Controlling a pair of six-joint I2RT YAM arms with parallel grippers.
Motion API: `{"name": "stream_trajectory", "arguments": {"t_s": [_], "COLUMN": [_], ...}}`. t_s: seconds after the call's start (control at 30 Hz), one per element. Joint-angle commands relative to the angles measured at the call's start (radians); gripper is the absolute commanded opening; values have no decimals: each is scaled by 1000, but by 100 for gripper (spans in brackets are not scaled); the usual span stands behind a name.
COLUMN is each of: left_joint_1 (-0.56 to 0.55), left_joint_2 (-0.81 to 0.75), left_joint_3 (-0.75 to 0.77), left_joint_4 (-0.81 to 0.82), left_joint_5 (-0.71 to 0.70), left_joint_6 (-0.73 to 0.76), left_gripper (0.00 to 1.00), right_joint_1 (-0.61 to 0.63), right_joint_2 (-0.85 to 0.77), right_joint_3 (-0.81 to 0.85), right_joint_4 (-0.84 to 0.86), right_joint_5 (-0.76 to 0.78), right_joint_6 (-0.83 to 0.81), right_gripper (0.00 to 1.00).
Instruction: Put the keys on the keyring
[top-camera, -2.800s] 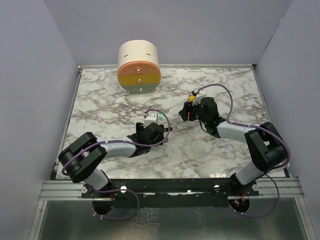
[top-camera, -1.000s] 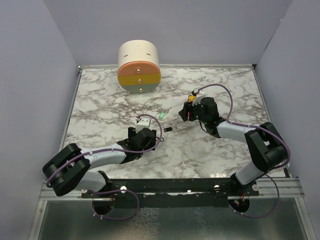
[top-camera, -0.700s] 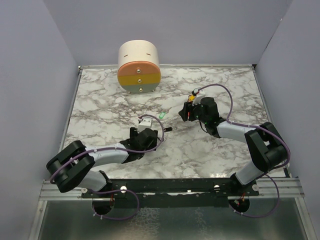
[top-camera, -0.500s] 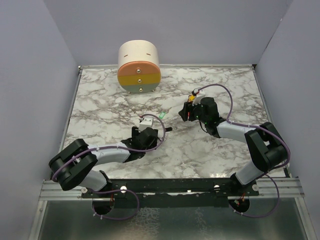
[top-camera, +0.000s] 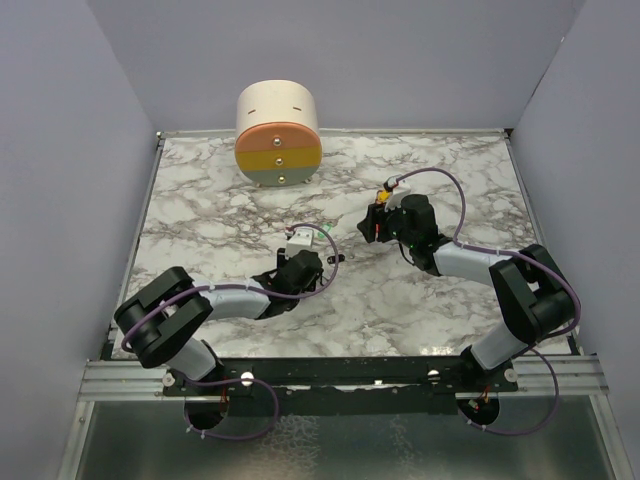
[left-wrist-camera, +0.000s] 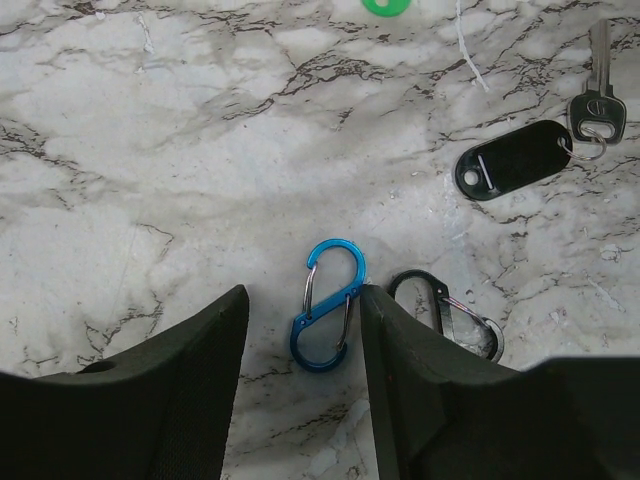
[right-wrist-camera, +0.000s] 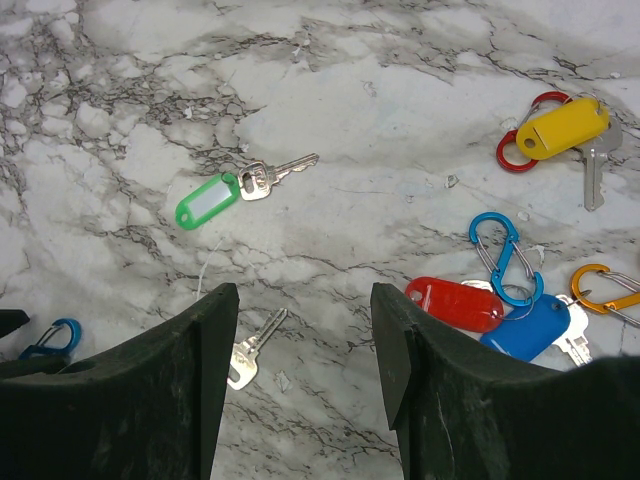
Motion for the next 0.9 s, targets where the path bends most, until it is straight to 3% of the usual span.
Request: {"name": "stream_trajectory", "arguments": {"t_s": [0.0,0.6,0.87], "left_joint_1": [-6,-7,-7], "left_joint_2": [27,-8,35], "left_joint_3": [-17,-58,-42], "left_joint_4": [-39,-53,-37], "left_joint_5": [51,84,100], "left_joint_6": [-17,-37,-30], "left_gripper": [48,47,32], "right_joint_1": [7,8,8], "right_joint_2": [-25,-23,-26], "right_joint_3": [0,1,0], "right_joint_4": [4,4,3], "right_joint_5": [-14,-18,-14], "right_joint_6": [-8,-7,-8], "right_gripper": [56,56,56]}}
